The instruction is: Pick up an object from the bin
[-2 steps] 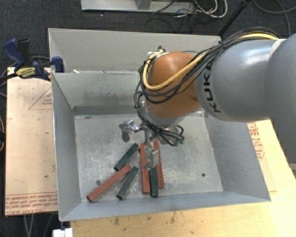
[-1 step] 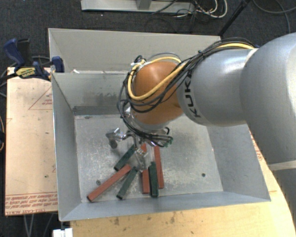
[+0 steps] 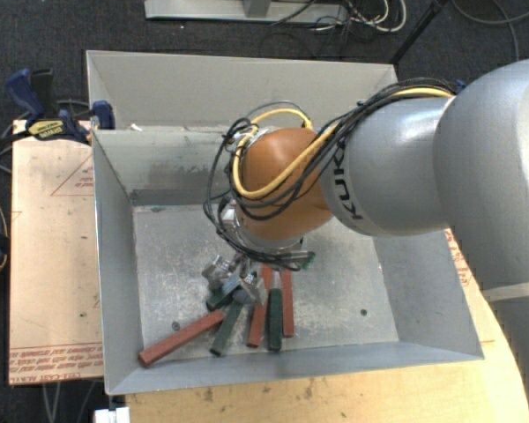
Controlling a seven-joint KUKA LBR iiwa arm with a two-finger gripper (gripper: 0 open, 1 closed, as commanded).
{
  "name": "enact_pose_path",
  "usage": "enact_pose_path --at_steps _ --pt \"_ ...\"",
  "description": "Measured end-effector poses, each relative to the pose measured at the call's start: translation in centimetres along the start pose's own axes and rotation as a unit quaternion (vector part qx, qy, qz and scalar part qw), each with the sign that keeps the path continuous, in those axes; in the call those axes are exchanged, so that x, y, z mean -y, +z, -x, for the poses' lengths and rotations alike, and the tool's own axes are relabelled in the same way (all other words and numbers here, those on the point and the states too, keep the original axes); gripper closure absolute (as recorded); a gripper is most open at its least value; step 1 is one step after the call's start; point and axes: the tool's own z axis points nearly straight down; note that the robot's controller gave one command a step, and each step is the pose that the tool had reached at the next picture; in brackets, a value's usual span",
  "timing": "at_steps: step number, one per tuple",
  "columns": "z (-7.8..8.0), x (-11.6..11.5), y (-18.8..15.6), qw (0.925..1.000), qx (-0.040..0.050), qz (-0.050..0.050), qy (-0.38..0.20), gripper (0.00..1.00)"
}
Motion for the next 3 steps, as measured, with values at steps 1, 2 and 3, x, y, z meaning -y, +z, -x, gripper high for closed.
enact_pose_path --at_steps 1,2,3 --pt "0.0 0.0 0.0 1.0000 0.0000 0.000 0.000 1.00" --pt "0.0 0.0 -0.3 1.0000 0.0001 0.000 0.000 1.00" --pt "-0.2 -0.2 -1.9 1.0000 -0.0040 0.004 0.000 1.00"
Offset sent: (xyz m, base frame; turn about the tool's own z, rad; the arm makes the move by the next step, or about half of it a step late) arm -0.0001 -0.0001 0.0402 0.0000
